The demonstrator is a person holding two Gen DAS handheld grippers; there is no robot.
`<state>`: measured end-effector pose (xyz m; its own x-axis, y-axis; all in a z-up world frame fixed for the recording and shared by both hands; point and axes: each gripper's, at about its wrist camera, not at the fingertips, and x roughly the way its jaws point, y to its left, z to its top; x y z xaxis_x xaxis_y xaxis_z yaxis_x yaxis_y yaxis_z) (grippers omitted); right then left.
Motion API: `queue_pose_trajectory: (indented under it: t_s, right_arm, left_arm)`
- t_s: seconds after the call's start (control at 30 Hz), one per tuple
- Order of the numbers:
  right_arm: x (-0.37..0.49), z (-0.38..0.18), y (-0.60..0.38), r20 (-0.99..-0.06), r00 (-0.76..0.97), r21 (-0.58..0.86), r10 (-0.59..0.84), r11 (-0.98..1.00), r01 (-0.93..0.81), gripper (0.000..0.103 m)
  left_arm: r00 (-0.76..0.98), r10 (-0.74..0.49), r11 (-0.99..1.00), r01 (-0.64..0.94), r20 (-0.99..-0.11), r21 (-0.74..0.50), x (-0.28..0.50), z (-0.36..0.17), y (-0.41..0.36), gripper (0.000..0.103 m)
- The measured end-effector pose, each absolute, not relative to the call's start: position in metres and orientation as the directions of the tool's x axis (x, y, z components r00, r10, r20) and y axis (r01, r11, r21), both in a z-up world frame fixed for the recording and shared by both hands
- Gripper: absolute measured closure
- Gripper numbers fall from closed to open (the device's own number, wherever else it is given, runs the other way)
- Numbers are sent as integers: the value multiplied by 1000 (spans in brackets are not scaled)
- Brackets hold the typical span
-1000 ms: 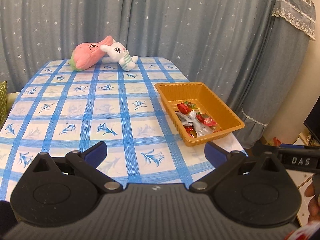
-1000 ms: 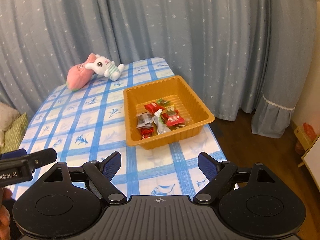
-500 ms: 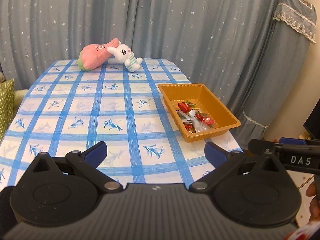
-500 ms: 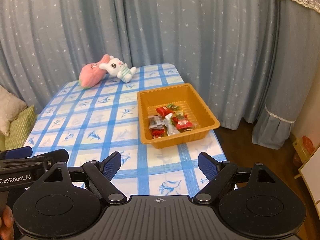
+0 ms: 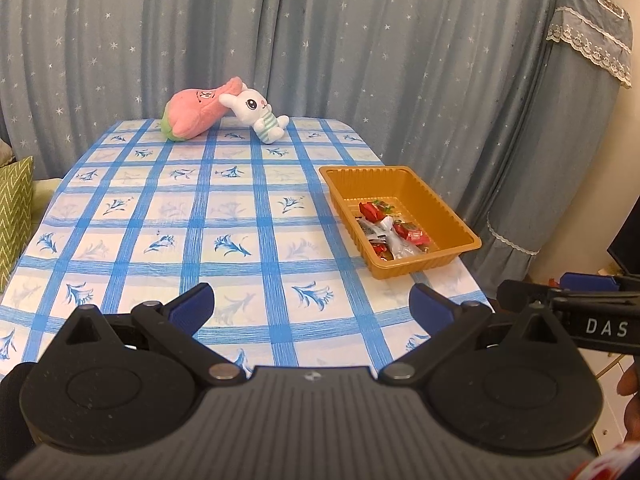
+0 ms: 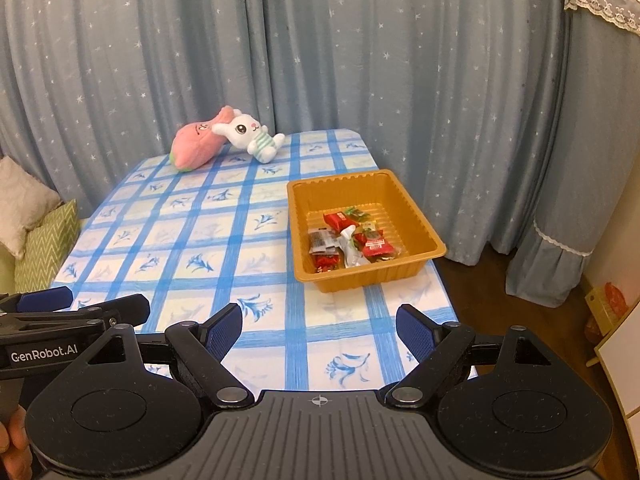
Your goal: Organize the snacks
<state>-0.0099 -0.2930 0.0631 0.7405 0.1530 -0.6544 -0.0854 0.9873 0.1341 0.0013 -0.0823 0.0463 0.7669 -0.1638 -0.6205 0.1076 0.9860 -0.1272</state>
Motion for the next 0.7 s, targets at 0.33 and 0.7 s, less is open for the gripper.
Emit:
queue_pose_trajectory:
  t_s: [0.33, 0.7]
  right_arm:
    - [-11, 63, -292, -653, 742, 135, 154, 987, -86, 19]
    - [-12, 63, -292, -652, 742, 135, 154, 987, -87, 19]
  left_arm:
    - [768, -164, 986, 107, -619, -128, 0, 46, -82, 0]
    - [766, -168, 985, 108, -621, -133, -2, 45, -82, 0]
